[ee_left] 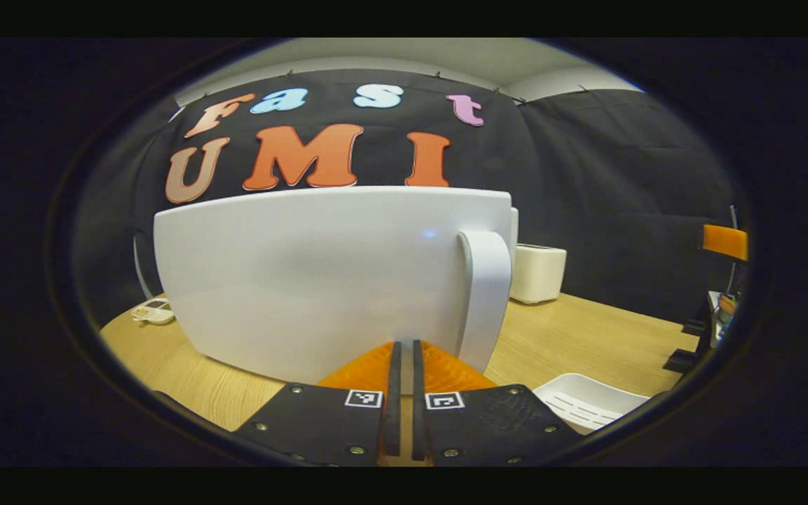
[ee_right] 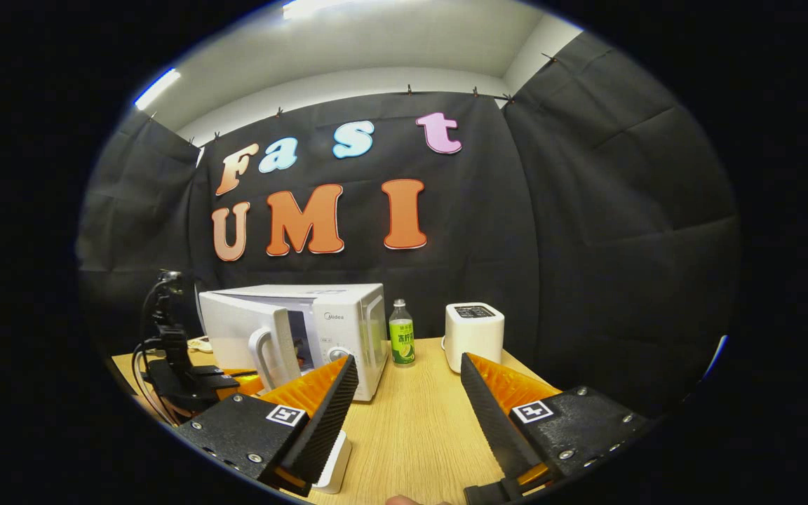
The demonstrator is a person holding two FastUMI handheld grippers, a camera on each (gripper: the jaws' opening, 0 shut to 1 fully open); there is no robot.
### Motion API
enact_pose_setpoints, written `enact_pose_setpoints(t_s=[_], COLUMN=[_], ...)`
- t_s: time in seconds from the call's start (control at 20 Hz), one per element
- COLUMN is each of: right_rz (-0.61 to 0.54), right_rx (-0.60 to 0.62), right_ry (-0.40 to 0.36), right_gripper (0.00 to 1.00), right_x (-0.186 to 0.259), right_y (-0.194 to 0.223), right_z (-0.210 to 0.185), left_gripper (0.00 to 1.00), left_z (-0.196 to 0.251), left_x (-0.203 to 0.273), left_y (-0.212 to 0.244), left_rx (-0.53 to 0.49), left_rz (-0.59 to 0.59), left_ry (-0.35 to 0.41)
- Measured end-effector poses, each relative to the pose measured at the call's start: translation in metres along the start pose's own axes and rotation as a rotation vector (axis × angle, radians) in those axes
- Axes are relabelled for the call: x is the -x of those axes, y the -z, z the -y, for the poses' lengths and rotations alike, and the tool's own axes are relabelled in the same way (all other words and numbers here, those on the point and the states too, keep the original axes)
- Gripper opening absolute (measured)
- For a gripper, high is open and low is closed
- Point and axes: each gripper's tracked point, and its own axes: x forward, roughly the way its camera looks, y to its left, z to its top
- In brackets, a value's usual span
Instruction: Open the microwave oven with the left hand, put the food in, and close the microwave oven.
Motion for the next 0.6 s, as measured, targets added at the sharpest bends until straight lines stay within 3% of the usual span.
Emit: enact_pose_setpoints(t_s=[0.6], right_rz=[-0.024], right_rx=[0.020], right_ry=[0.009], right_gripper=[0.92], right_x=[0.007], right_y=[0.003], right_z=[0.008], left_gripper=[0.07], left_z=[0.002], left_x=[-0.060], left_y=[-0.013], left_rx=[-0.013], left_rz=[-0.005], left_ry=[-0.073])
